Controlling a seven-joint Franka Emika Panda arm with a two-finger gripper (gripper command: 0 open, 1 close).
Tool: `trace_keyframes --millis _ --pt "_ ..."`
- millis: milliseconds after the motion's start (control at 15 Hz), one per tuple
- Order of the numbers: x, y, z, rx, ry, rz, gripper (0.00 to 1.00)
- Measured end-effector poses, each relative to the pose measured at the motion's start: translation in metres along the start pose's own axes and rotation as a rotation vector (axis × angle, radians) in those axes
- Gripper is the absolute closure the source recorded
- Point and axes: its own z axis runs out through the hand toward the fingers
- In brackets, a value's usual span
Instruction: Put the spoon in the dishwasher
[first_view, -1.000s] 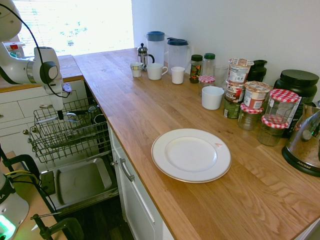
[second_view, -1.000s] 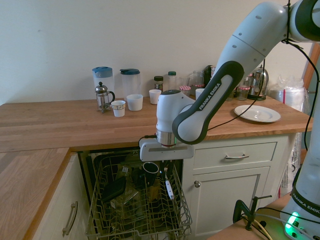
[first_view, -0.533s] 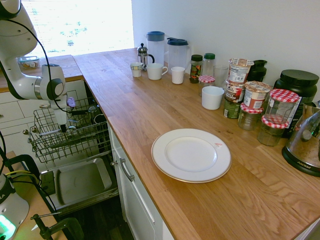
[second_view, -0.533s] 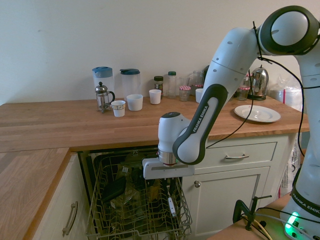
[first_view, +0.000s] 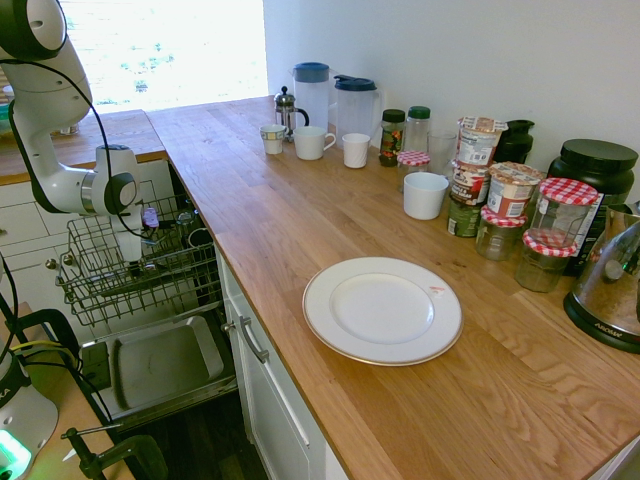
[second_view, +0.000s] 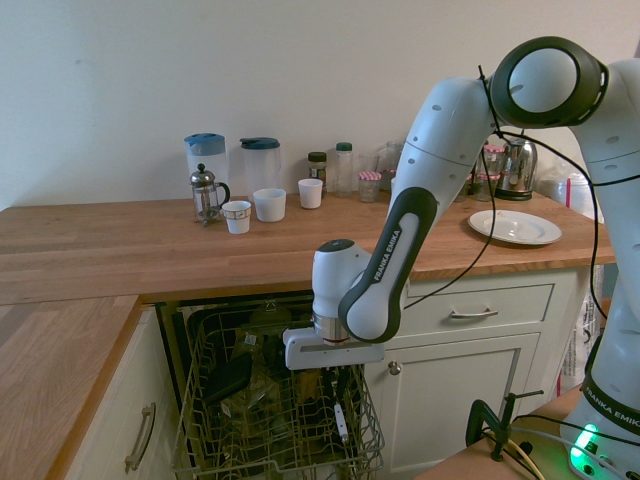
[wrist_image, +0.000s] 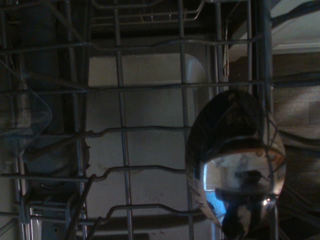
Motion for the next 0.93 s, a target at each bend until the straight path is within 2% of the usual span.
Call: trace_keyframes --millis 733,933 --pt "0.001 -0.011 -0.002 0.013 0.007 0.001 0.0" --pt "0.002 -0.014 -0.03 0.026 0.023 -0.004 0.0"
